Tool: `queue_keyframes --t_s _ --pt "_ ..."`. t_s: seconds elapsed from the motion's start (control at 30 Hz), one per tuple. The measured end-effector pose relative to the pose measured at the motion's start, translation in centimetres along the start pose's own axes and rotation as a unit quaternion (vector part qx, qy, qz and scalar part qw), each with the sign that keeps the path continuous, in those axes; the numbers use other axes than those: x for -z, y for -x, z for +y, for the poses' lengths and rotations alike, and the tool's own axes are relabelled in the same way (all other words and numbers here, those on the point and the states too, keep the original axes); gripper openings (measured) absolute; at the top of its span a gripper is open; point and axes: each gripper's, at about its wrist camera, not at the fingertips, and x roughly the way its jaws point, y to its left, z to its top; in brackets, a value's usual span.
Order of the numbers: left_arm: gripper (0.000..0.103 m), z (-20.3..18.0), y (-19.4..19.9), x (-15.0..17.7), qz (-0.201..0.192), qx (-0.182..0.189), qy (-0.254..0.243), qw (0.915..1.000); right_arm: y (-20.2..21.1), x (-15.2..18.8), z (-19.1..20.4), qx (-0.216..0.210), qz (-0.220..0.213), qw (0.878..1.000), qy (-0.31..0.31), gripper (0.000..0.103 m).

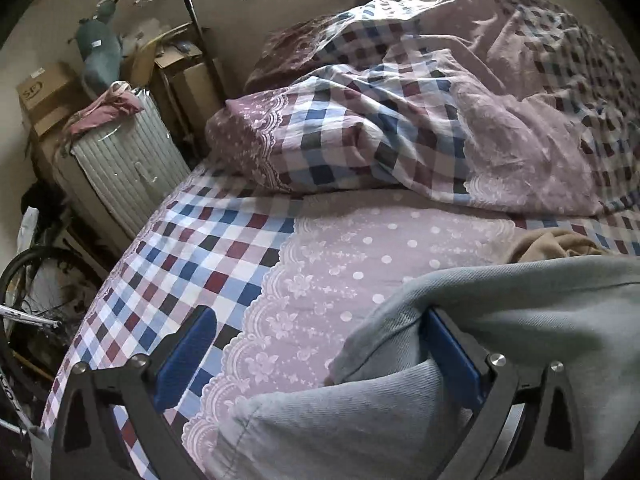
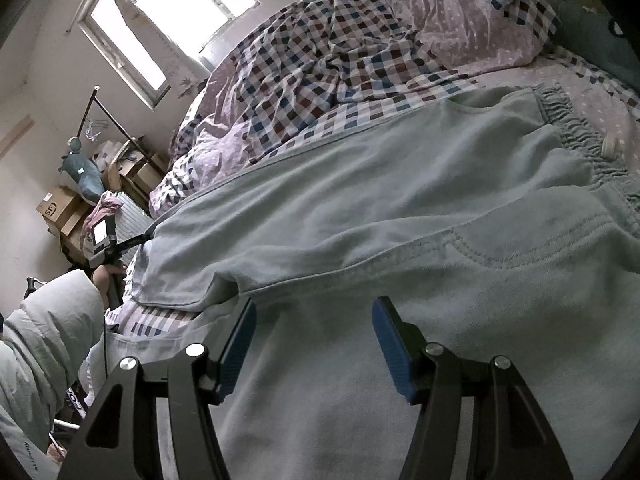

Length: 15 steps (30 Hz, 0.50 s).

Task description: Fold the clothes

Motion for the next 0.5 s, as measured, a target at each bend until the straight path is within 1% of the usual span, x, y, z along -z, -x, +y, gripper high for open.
queue_keyframes --t_s 0.13,0.2,0.23,0.27,0.33,0.37,0.4,0.43,0.47,0.5 --pt "0.103 -0.8 2.1 -0.8 -0.047 -0.037 -0.044 0.9973 -0.1 0.1 0.0 0.000 0.002 1.000 -0.001 0.064" --pt "0.103 -1.2 3.1 -1.2 -0.070 -0.055 -0.065 0.9939 -0.2 0.1 0.0 0.000 0.003 1.000 -0.001 0.064" --pt "0.103 -1.0 3.9 -1.5 -0.088 -0.072 -0.066 0.9913 -0.2 0.1 0.0 0.000 0.003 1.000 -0.001 0.064" --pt "0.103 0.0 4.8 -1.9 -0.115 -0.096 -0.040 0.9880 -0.3 0.1 0.0 0.000 0.004 1.000 -0.002 0.064" --pt "0.103 2.5 5.8 -2.2 -0.136 -0.099 0.032 0.9852 -0.3 0.1 0.1 0.001 0.004 1.000 -0.001 0.064" --pt "0.103 3.5 5.7 -2.2 -0.130 -0.090 0.060 0.9856 -0.3 0.1 0.1 0.002 0.004 1.000 0.000 0.064" --pt "0.103 3.9 4.1 -1.9 -0.083 -0.057 0.071 0.9923 -0.3 0.2 0.1 0.003 0.004 1.000 0.001 0.064" --pt "0.103 4.3 2.6 -1.5 -0.037 -0.024 0.081 0.9957 -0.3 0.2 0.1 0.003 0.004 1.000 0.001 0.064" --pt "0.103 4.7 1.1 -1.2 0.010 0.008 0.092 0.9957 -0.4 0.2 0.1 0.003 0.005 1.000 0.000 0.064" --pt "0.101 4.9 -0.5 -0.7 0.055 0.037 0.101 0.9927 -0.4 0.2 0.0 0.003 0.005 1.000 -0.001 0.064"
